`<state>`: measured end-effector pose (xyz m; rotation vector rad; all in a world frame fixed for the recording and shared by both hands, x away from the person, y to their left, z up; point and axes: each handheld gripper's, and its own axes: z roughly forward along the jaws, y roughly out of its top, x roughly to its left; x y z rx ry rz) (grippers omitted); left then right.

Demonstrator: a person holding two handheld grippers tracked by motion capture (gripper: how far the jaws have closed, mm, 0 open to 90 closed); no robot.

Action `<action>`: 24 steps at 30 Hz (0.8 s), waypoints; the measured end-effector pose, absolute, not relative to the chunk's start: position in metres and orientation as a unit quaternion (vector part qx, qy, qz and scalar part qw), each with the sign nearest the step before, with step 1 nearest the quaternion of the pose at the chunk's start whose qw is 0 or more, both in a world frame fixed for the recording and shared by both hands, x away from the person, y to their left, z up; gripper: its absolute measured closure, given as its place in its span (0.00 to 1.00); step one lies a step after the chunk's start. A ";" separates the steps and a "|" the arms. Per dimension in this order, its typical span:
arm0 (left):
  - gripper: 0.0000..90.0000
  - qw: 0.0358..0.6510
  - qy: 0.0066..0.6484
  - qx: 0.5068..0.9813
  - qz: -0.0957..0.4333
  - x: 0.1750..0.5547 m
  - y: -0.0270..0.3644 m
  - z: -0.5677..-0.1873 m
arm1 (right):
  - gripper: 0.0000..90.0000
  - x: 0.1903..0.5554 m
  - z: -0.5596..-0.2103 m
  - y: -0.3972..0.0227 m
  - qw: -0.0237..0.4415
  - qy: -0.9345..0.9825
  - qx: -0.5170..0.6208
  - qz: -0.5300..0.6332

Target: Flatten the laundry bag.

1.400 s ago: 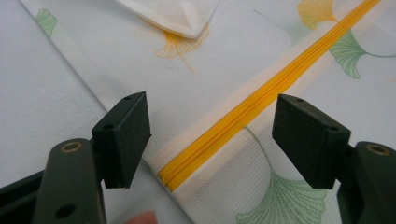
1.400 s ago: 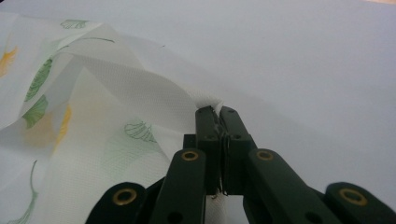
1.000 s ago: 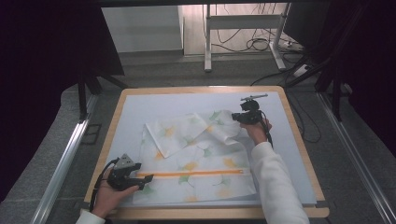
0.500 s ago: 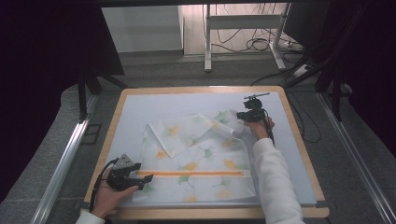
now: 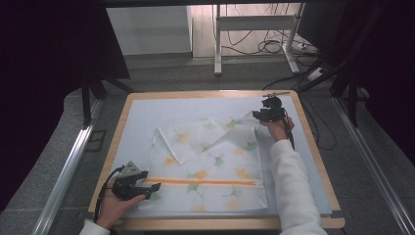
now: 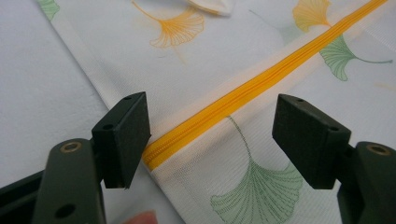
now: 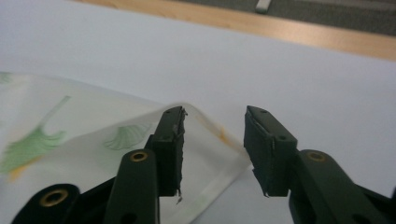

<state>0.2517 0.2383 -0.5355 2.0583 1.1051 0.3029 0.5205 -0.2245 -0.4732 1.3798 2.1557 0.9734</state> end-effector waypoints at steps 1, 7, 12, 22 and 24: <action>0.31 0.383 0.433 0.807 0.118 0.252 0.238 -0.535 | 0.61 0.514 -0.466 -0.225 0.202 0.770 0.487 0.359; 0.31 0.385 0.430 0.808 0.117 0.252 0.237 -0.534 | 0.60 0.477 -0.443 -0.212 0.185 0.794 0.432 0.387; 0.31 0.385 0.429 0.809 0.117 0.251 0.237 -0.534 | 0.73 0.449 -0.445 -0.189 0.140 0.828 0.373 0.395; 0.31 0.386 0.429 0.808 0.116 0.251 0.237 -0.535 | 0.93 0.405 -0.467 -0.121 0.064 0.882 0.269 0.380; 0.31 0.386 0.429 0.808 0.116 0.251 0.237 -0.535 | 0.90 0.398 -0.469 -0.109 0.061 0.888 0.255 0.377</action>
